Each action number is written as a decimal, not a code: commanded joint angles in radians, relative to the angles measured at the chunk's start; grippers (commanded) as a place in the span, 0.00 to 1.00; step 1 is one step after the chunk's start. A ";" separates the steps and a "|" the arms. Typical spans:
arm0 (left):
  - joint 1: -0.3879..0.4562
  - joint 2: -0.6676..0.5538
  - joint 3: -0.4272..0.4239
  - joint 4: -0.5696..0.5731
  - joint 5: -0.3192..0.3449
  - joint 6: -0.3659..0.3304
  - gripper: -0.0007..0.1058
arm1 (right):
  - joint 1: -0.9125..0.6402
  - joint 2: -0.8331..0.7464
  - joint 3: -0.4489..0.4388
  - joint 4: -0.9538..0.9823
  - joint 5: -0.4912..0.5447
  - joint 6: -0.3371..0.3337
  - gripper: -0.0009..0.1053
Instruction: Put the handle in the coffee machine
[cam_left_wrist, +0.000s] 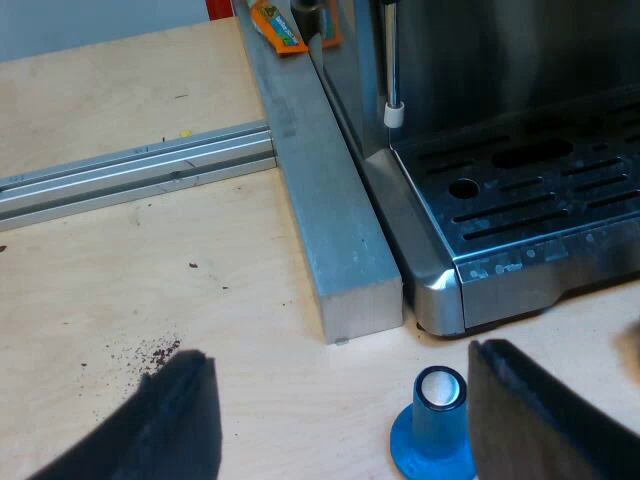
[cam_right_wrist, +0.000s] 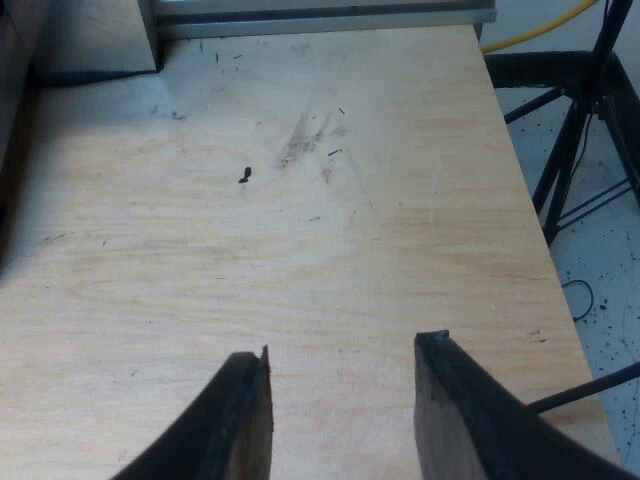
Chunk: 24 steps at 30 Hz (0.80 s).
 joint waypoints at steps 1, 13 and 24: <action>-0.005 -0.138 -0.001 -0.014 -0.009 -0.009 0.53 | 0.000 -0.045 -0.005 -0.007 -0.004 0.000 0.36; -0.005 -0.114 -0.009 0.003 -0.009 -0.035 0.60 | 0.000 -0.035 -0.023 0.017 -0.004 0.000 0.36; -0.142 0.023 -0.095 0.076 0.042 -0.040 0.65 | 0.094 0.156 -0.217 0.191 -0.017 0.000 0.36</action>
